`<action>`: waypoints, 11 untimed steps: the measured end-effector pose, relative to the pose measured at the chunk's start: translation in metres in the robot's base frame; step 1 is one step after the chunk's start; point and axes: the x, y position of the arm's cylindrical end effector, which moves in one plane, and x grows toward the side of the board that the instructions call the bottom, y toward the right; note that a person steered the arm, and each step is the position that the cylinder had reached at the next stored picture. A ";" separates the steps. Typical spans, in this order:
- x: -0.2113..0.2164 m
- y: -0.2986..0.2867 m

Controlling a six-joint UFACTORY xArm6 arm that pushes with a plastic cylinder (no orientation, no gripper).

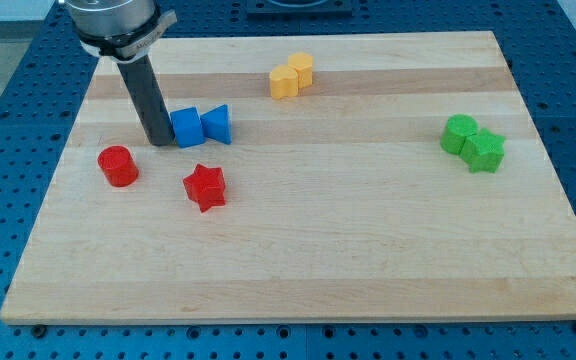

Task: Move your are towards the top right of the board

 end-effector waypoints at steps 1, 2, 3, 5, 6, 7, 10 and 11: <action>-0.001 0.000; -0.001 -0.003; -0.019 -0.018; -0.134 0.013; -0.166 0.080; -0.187 0.144; -0.181 0.382; -0.138 0.499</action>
